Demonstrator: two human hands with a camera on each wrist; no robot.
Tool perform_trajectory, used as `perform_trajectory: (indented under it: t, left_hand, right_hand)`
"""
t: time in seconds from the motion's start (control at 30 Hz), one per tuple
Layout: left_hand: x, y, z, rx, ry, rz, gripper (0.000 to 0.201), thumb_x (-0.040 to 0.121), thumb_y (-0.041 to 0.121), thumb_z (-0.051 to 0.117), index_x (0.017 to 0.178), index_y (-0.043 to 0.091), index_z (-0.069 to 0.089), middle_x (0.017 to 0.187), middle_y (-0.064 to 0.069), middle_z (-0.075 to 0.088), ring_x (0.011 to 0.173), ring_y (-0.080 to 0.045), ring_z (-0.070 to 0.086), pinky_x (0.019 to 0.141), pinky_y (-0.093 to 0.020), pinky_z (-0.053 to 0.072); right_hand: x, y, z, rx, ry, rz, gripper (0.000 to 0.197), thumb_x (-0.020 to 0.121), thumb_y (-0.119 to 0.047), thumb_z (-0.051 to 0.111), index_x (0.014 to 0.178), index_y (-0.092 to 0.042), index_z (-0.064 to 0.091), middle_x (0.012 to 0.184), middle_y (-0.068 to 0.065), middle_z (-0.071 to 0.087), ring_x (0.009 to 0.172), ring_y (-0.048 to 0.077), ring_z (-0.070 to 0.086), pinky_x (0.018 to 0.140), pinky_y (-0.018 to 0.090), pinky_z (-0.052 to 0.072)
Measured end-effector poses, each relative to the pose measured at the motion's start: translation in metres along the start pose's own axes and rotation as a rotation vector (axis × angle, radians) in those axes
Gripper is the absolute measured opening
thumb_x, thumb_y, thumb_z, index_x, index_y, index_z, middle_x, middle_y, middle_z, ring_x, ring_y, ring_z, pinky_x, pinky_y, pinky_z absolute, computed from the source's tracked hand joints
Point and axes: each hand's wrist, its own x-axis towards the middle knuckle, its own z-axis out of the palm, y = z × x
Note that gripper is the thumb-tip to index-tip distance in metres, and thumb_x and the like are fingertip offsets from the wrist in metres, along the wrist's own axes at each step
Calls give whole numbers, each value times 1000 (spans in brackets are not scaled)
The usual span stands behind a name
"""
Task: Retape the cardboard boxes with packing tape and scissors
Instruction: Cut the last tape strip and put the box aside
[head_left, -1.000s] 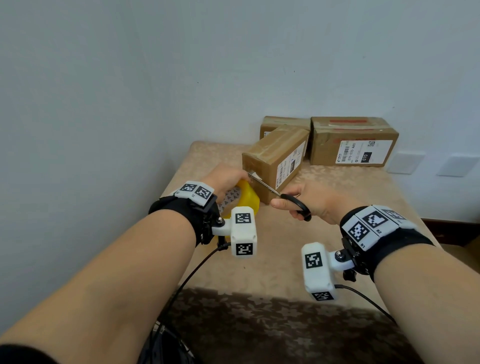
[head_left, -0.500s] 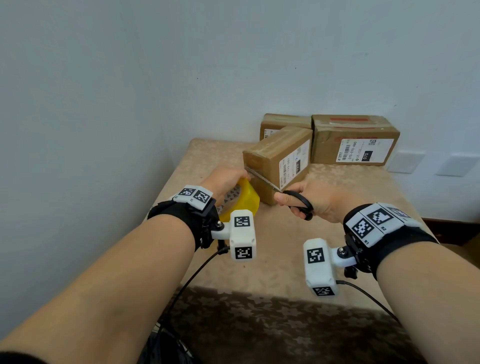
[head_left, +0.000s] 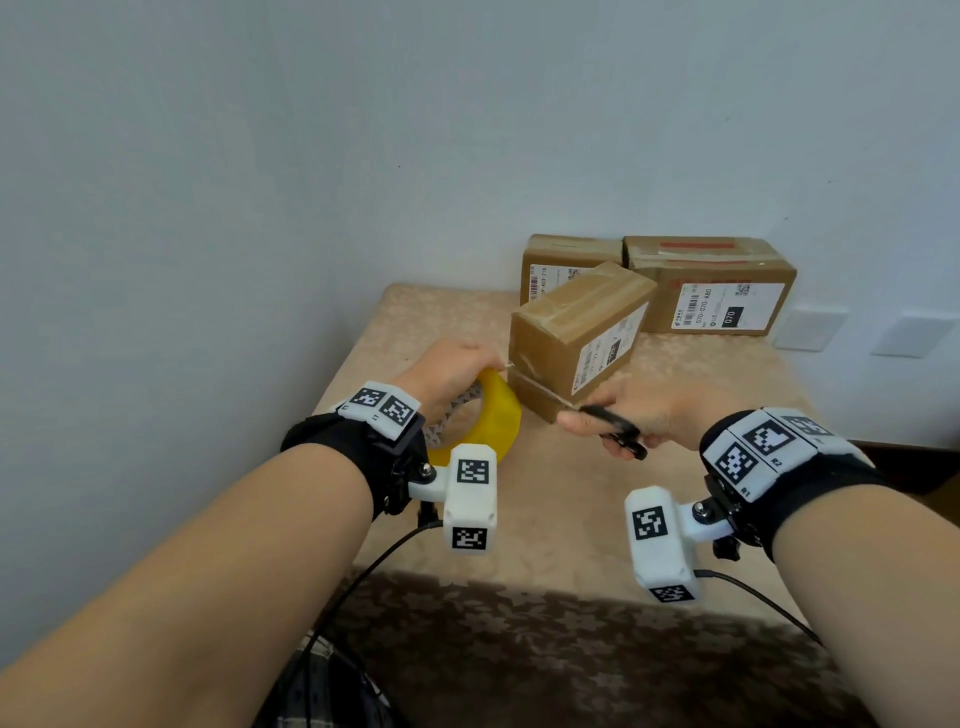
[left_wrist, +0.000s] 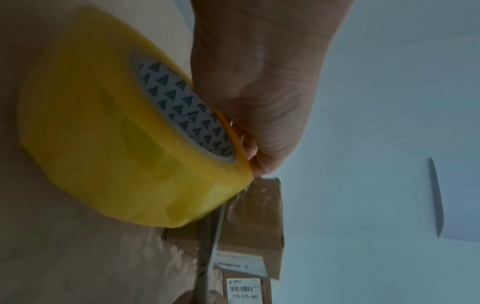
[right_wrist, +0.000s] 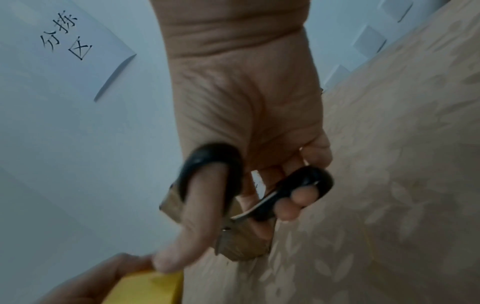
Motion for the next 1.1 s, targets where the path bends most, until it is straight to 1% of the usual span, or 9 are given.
perform_trajectory:
  t: [0.13,0.3,0.43,0.6,0.67,0.73,0.83,0.97,1.1]
  left_hand:
    - [-2,-7,-10,-95,4,35,16,87,15,63,73,12,57,75,-7,51,70,-13,49,66,-23,41]
    - [-6,-11,-24,-177,-19,91,20,88,10,63,71,21,60,78,6,62,75,-9,56,75,-23,45]
    - [-12,-8,-29,-140,-81,140,18,88,6,61,77,20,60,95,0,65,79,-8,57,75,-21,45]
    - [-17,-4,-28,-92,-103,153,16,86,4,62,78,18,61,79,3,59,74,-9,55,72,-22,45]
    - [-19,-4,-26,-73,-122,179,14,87,3,62,81,16,60,77,3,59,72,-8,55,70,-19,46]
    - [-22,-4,-24,-62,-152,209,11,87,3,62,83,14,61,78,2,59,72,-8,55,69,-17,47]
    - [-25,-6,-25,-63,-211,243,11,84,4,64,82,15,62,91,-6,65,86,-15,61,80,-25,50]
    - [-27,-9,-34,-105,-284,248,16,86,2,60,81,17,64,100,-8,66,98,-21,62,93,-34,48]
    - [-26,-10,-40,-136,-298,214,14,85,6,59,83,19,63,87,-4,63,83,-17,58,78,-29,47]
  right_hand:
    - [1,6,11,-258,77,104,49,73,-61,71,90,-16,66,69,1,65,61,15,59,58,22,47]
    - [4,1,24,-550,135,98,44,93,-20,57,136,-11,49,133,11,54,118,27,53,93,31,46]
    - [2,-25,12,-790,68,116,37,89,-28,60,121,-9,62,114,9,64,102,27,61,80,32,51]
    - [5,-32,18,-989,80,196,38,88,-29,63,120,-10,61,119,7,64,104,27,61,91,38,52]
    - [5,-40,18,-818,300,22,20,92,-18,54,108,-9,62,114,6,64,96,25,60,85,35,52]
    - [4,-50,20,-351,482,-216,27,92,-27,59,116,-15,61,110,-3,60,97,17,58,85,31,50]
    - [2,-64,29,147,340,-411,49,86,-25,71,130,-11,55,119,-1,61,108,12,59,96,27,47]
    - [6,-67,38,259,269,-468,33,82,-7,74,114,-11,66,98,1,70,83,-2,66,76,9,51]
    - [10,-73,43,148,449,-409,14,80,-17,77,86,-5,73,69,-5,62,59,1,54,58,11,42]
